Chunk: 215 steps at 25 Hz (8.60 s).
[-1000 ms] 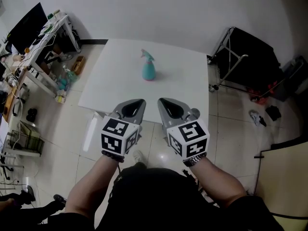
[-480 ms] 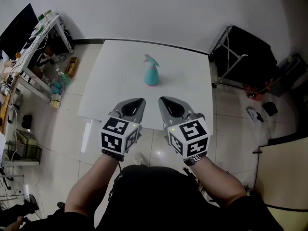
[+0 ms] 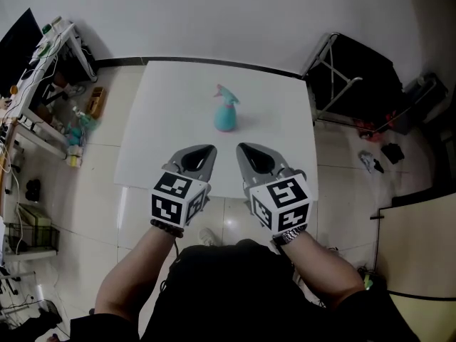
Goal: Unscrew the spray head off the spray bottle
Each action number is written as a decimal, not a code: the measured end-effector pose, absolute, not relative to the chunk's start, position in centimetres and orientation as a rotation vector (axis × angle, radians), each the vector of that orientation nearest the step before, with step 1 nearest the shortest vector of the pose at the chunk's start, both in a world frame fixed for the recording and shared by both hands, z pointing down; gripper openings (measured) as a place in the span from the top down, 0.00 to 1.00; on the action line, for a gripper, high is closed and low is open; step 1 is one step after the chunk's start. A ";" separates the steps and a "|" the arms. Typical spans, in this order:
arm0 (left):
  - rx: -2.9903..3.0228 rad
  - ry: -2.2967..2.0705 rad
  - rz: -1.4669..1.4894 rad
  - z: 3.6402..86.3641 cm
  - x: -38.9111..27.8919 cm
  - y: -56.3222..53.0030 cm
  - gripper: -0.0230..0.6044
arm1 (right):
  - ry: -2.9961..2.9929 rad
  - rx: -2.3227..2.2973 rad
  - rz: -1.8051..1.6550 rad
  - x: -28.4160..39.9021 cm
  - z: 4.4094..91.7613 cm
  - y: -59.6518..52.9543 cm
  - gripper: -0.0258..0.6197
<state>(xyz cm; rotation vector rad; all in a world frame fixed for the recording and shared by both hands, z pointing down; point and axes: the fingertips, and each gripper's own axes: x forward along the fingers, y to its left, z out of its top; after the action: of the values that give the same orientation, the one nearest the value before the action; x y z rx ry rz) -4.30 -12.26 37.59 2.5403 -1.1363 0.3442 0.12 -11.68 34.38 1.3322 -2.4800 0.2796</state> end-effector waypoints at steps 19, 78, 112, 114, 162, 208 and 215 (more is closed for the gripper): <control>2.483 -1.106 0.414 41.1 -3.4 -17.9 0.93 | -2.446 1.276 0.323 1.3 36.9 -17.5 0.97; 2.178 -1.336 0.728 59.1 1.4 -30.4 0.23 | -2.385 0.923 0.546 7.9 47.7 -27.5 0.97; 2.201 -1.242 1.132 55.2 -5.6 -21.9 0.33 | -2.466 0.527 0.623 0.3 44.4 -22.0 0.69; 2.199 -1.243 1.181 54.9 -6.5 -21.0 0.33 | -2.474 0.495 0.632 -0.6 43.8 -21.2 0.69; 2.239 -1.168 1.925 51.5 -10.2 -13.8 0.33 | -2.350 0.210 0.428 -4.9 43.5 -13.6 0.77; 2.398 -0.643 1.789 52.5 -5.4 -10.5 0.33 | -1.704 -0.346 -1.763 -1.2 43.9 -8.6 0.77; 2.412 -0.574 1.724 52.6 -4.5 -9.7 0.33 | -1.680 -0.391 -1.834 -0.5 44.0 -8.2 0.77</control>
<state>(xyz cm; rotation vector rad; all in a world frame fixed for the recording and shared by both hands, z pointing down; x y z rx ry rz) -4.55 -9.71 52.64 2.4116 -0.5741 1.7236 -0.52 -8.16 43.97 -0.3907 -1.6804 -1.8338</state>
